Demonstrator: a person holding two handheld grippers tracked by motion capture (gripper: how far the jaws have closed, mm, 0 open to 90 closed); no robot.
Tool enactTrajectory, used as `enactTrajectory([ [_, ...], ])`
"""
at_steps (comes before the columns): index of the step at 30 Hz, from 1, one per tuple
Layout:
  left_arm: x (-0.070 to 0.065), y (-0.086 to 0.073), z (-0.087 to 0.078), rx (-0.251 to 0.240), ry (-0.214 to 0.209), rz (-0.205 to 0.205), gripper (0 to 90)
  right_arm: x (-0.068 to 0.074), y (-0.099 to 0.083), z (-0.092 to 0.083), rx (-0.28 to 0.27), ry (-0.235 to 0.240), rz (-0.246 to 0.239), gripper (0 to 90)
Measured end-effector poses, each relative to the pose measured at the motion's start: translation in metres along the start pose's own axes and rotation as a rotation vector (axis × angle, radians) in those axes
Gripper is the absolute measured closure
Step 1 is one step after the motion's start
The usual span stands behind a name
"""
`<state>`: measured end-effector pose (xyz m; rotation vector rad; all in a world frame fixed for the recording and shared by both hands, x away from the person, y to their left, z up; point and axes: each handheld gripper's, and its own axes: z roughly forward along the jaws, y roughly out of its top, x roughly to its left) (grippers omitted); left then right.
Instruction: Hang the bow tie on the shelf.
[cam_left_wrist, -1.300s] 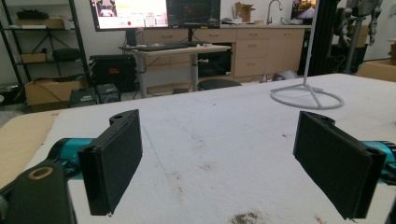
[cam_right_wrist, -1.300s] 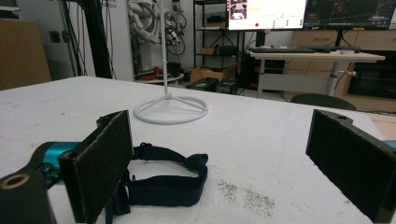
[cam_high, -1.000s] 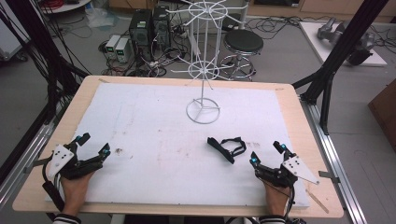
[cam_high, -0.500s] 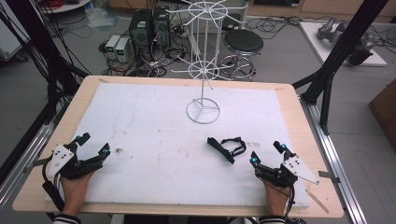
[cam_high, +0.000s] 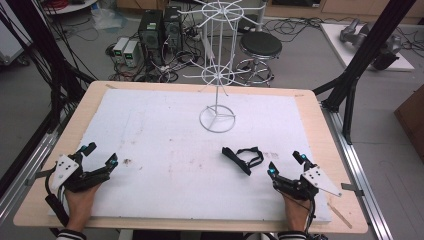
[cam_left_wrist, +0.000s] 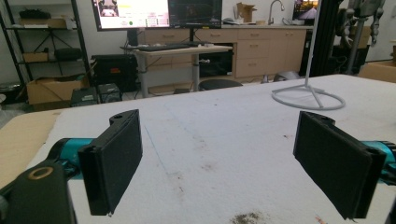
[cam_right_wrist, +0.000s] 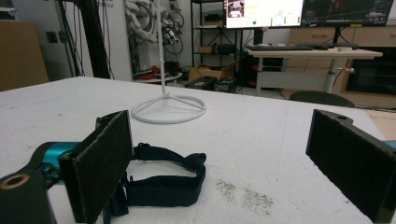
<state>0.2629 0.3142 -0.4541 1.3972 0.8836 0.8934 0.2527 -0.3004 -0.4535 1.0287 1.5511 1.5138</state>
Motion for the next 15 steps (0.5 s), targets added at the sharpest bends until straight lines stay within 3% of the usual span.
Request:
enactTrajectory([
  [5,0.0001,0.0,0.0,0.0,0.0,-0.001,16.0,-0.003,0.0015,0.002,0.028,0.009,0.031,6.4],
  [15,0.0002,-0.0001,-0.0001,-0.001,-0.001,-0.001,16.0,0.0,0.0091,0.0071,0.087,0.068,0.027,6.4],
])
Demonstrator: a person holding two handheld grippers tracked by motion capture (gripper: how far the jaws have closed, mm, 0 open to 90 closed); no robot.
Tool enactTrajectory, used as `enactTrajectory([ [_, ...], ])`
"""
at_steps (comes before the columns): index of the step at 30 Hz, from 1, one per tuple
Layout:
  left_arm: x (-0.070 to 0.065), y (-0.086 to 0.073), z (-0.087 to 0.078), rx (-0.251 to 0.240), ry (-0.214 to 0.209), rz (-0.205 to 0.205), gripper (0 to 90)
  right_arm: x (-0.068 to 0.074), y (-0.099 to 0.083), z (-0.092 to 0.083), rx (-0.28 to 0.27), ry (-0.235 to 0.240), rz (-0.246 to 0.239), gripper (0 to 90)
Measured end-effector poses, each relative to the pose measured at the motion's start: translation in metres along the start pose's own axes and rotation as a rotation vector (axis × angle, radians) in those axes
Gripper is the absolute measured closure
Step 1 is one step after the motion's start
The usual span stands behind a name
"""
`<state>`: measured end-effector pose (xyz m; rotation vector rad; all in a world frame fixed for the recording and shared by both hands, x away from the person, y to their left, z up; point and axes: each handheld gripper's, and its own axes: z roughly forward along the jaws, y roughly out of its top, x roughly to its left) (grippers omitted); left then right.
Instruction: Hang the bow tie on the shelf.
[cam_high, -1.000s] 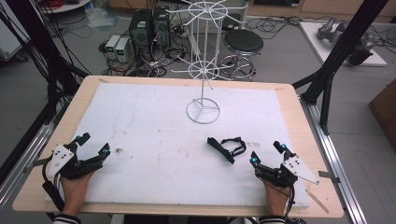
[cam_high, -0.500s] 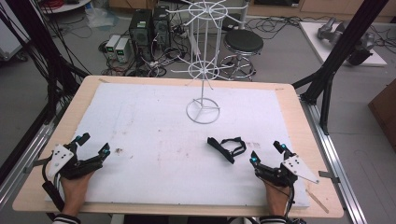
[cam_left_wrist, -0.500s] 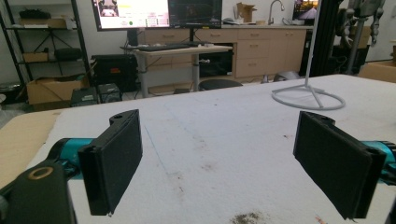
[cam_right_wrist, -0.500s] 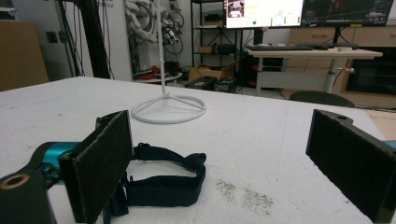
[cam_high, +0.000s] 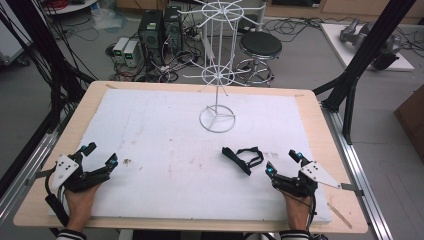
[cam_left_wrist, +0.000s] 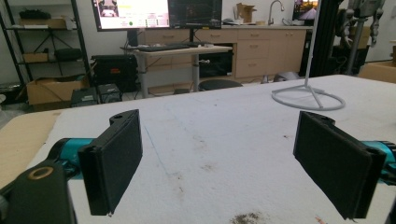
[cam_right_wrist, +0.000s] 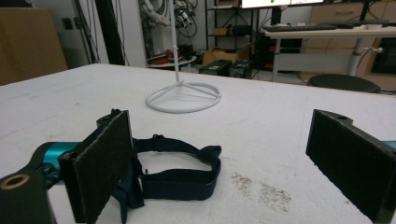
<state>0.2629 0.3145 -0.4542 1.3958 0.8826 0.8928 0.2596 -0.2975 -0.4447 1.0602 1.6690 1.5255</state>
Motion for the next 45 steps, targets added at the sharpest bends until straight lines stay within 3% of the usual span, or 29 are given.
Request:
enactTrajectory([
  [7,0.0,0.0,0.0,0.0,-0.001,0.0,16.0,0.007,0.012,0.003,0.039,0.033,-0.037,6.4],
  [12,0.0,0.0,0.0,0.0,-0.001,-0.003,16.0,0.012,0.019,0.008,0.082,0.083,-0.026,6.4],
  [19,0.0,0.0,0.0,0.002,-0.002,-0.003,16.0,0.024,0.032,0.016,0.182,0.184,-0.07,6.5],
  [24,0.0,0.0,0.0,0.002,-0.002,-0.003,16.0,0.028,0.035,0.023,0.248,0.217,-0.09,6.9],
  [25,0.0,0.0,0.0,0.001,-0.001,-0.004,16.0,0.03,0.035,0.026,0.281,0.239,-0.099,13.4],
  [28,0.0,0.0,0.0,0.0,-0.002,-0.005,16.0,0.031,0.035,0.029,0.32,0.261,-0.116,16.0],
  [36,0.0,0.0,0.0,0.001,-0.001,-0.003,16.0,0.035,0.034,0.035,0.385,0.281,-0.138,18.4],
  [45,0.0,0.0,0.0,0.001,-0.001,-0.002,16.0,0.041,0.033,0.043,0.463,0.301,-0.176,28.3],
])
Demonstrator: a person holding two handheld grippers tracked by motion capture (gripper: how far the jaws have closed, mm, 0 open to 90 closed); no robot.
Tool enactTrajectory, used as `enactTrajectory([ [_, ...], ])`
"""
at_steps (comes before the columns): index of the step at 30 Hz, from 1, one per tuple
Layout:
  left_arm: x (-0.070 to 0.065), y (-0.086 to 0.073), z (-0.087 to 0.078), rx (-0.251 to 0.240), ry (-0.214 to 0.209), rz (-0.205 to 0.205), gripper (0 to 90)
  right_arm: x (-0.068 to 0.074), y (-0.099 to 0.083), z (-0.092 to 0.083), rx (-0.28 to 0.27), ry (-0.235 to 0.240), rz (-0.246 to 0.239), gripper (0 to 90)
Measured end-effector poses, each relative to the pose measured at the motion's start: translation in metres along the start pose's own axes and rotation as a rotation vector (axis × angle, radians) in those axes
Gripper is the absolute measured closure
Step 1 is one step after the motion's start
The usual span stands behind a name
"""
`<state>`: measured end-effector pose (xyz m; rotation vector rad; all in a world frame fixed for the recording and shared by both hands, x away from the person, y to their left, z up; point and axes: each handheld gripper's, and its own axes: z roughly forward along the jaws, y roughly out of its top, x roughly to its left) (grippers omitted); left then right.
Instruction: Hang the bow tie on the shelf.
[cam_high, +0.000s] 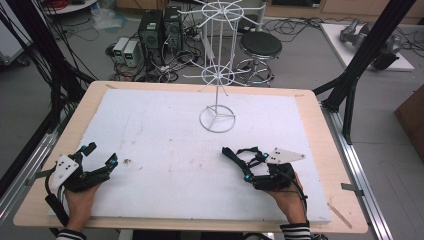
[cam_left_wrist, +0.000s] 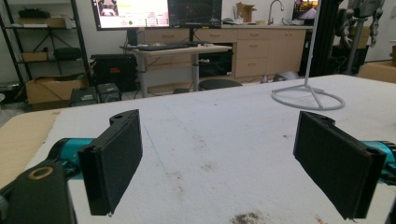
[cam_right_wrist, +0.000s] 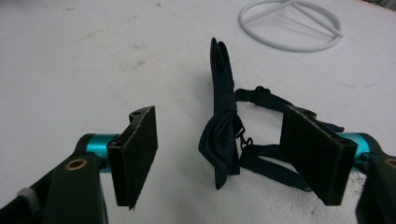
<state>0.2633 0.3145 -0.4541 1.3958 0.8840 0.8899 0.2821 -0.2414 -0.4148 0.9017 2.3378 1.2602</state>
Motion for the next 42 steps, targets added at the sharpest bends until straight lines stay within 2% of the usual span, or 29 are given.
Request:
enactTrajectory([
  [8,0.0,0.0,0.0,0.001,0.0,0.001,16.0,0.0,0.0,0.007,0.09,0.017,-0.032,36.4],
  [10,0.0,0.0,0.0,0.001,0.0,0.001,16.0,0.002,0.001,0.009,0.112,0.005,-0.047,36.9],
  [20,0.0,0.0,0.0,0.002,0.0,0.0,16.0,0.003,0.004,0.015,0.176,-0.007,-0.082,45.5],
  [28,0.0,0.0,0.0,0.002,0.0,0.001,16.0,0.002,0.004,0.018,0.195,-0.031,-0.1,52.3],
  [39,0.0,0.0,0.0,0.002,-0.001,-0.001,16.0,0.003,0.005,0.023,0.219,-0.037,-0.111,59.4],
  [42,0.0,0.0,0.0,0.002,-0.001,-0.001,16.0,0.004,0.005,0.024,0.226,-0.039,-0.123,65.6],
])
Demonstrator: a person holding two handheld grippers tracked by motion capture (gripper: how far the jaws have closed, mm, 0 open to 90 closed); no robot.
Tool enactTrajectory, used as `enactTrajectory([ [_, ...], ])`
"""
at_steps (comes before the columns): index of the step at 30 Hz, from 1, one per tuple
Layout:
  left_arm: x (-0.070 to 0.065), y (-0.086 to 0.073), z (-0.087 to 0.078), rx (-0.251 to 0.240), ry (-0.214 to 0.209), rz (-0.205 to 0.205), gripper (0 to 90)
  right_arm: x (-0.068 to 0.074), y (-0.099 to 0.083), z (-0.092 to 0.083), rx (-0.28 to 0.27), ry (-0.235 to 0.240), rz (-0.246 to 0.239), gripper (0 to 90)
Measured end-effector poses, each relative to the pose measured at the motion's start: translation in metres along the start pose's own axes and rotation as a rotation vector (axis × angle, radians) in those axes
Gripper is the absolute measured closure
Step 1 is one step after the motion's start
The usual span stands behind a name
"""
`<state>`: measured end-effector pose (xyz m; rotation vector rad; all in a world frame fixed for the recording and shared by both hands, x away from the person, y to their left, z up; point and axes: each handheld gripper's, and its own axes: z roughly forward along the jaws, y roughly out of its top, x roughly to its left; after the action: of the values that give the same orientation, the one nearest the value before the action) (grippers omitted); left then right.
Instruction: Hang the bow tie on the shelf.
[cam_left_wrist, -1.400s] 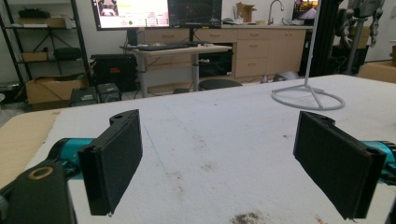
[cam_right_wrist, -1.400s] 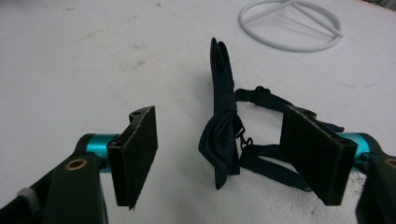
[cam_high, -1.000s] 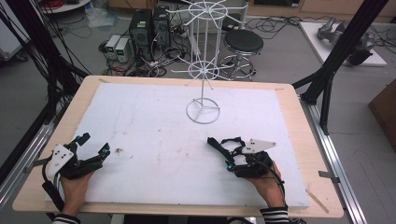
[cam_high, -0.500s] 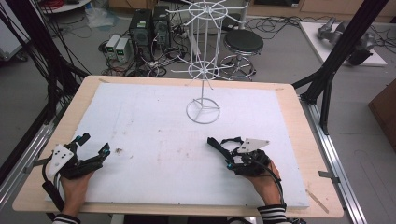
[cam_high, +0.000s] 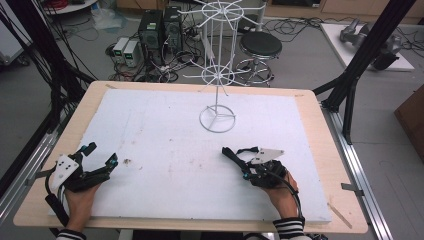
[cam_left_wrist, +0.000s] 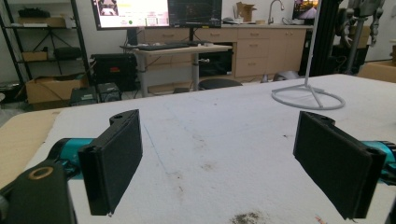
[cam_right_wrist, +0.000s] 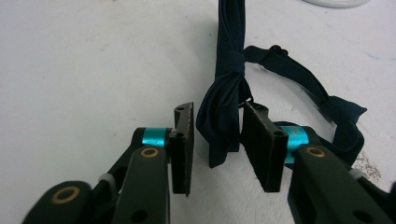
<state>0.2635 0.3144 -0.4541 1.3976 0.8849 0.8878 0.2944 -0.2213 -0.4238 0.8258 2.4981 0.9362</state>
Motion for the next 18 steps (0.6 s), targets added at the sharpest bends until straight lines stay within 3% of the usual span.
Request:
enactTrajectory([
  [1,0.0,0.0,0.0,0.0,0.0,0.0,16.0,0.0,0.0,0.0,0.0,0.0,0.0,65.6],
  [2,0.0,0.0,0.0,0.0,0.0,0.0,16.0,0.0013,0.0005,0.0004,0.009,-0.014,-0.018,72.2],
  [4,0.0,0.0,0.0,-0.001,0.001,0.0,16.0,0.0018,0.0007,0.0002,0.012,-0.02,-0.025,75.1],
  [6,-0.0001,-0.0001,0.0002,-0.003,0.001,-0.003,16.0,0.0012,0.0011,-0.0005,0.006,-0.02,-0.033,84.0],
  [18,0.0001,0.0,0.0002,0.001,0.0,-0.003,16.0,-0.0002,0.0012,-0.0014,-0.003,-0.038,-0.025,86.8],
])
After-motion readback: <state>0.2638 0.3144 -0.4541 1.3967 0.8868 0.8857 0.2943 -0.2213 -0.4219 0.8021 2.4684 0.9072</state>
